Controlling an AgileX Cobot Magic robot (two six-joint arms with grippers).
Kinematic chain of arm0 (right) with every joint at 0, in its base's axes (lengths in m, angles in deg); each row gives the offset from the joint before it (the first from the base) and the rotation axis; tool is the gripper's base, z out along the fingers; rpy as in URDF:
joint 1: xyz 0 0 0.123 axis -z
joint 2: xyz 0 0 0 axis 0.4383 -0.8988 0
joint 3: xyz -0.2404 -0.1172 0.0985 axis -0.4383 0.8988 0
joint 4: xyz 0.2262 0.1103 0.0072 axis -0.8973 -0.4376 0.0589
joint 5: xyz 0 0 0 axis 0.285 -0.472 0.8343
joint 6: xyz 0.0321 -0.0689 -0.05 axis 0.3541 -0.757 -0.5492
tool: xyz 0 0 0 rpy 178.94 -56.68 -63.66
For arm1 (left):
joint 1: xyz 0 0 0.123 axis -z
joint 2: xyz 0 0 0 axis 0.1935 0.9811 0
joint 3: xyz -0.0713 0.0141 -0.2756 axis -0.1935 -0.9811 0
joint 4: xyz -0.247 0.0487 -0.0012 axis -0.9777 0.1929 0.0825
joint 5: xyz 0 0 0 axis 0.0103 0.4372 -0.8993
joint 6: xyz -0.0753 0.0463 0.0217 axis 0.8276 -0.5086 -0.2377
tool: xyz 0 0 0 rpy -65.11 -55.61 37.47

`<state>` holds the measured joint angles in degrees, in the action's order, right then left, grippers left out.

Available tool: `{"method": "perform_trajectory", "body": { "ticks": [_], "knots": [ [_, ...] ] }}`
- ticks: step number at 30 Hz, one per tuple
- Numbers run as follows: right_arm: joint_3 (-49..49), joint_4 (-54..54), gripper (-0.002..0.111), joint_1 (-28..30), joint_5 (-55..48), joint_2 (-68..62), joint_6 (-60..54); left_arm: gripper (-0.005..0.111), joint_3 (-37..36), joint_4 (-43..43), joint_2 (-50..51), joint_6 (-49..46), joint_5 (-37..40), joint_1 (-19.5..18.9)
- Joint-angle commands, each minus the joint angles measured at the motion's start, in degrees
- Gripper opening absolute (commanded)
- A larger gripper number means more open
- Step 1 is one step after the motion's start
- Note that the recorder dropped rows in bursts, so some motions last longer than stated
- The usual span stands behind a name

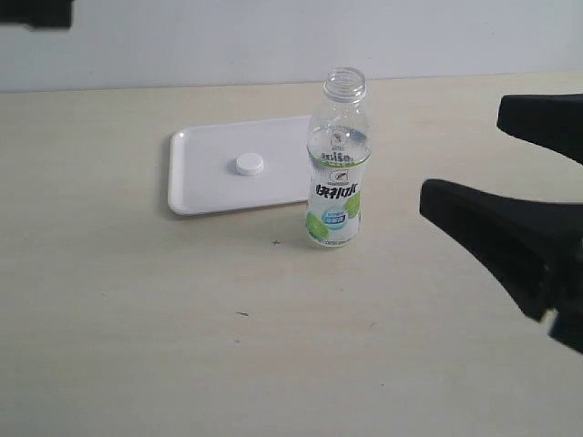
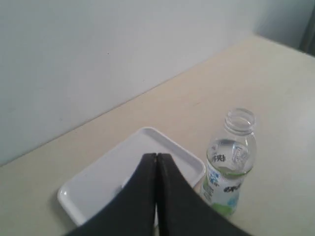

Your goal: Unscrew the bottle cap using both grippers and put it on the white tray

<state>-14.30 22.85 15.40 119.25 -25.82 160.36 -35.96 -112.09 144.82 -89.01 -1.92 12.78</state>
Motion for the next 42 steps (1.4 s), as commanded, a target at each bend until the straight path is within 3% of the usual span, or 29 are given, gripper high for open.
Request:
{"method": "perform_trajectory", "body": {
  "ticks": [1,3,4,5,9,15,20,22,24,26,30,42],
  "knots": [
    [2.7,0.5,0.088,-0.1,6.9,7.2,4.4,0.000,-19.2,-33.2,-16.5,-26.9,-8.2,0.2],
    [3.3,0.6,0.088,-0.1,9.0,8.6,5.2,0.000,-25.6,-47.9,-24.4,-40.6,-6.5,0.2],
    [3.4,0.6,0.088,-0.1,10.6,9.2,5.8,0.000,-28.8,-52.3,-28.3,-48.3,-4.2,0.2],
    [3.5,0.6,0.088,-0.1,11.7,9.5,6.4,0.000,-31.2,-52.3,-32.1,-49.3,-1.4,0.2],
    [3.6,0.6,0.088,-0.1,13.8,9.6,9.8,0.000,-36.9,-52.3,-44.1,-45.0,3.7,0.2],
    [3.6,4.8,0.088,-0.1,15.4,9.6,16.6,0.000,-45.7,-52.3,-60.6,-39.4,2.0,0.2],
    [3.7,7.0,0.087,-0.1,19.9,9.3,20.2,0.000,-50.9,-52.3,-61.3,-37.7,-0.2,0.1],
    [3.7,7.0,0.073,-0.1,18.9,9.3,20.2,0.000,-51.3,-52.3,-61.3,-37.7,-3.1,0.1],
    [3.7,7.0,0.042,-0.1,16.9,9.3,20.0,0.000,-51.3,-52.3,-61.8,-37.7,-7.5,0.1],
    [3.7,8.5,-0.001,-0.1,12.5,9.3,19.8,0.000,-51.3,-52.3,-61.8,-37.7,-9.8,0.1],
    [4.0,9.9,0.001,-0.1,5.6,9.3,20.1,0.000,-51.3,-52.3,-61.8,-38.0,-8.9,0.1],
    [4.3,10.0,0.000,-0.1,6.1,9.4,20.1,0.000,-51.3,-52.3,-61.8,-38.1,-8.7,0.1]
  ]
}}
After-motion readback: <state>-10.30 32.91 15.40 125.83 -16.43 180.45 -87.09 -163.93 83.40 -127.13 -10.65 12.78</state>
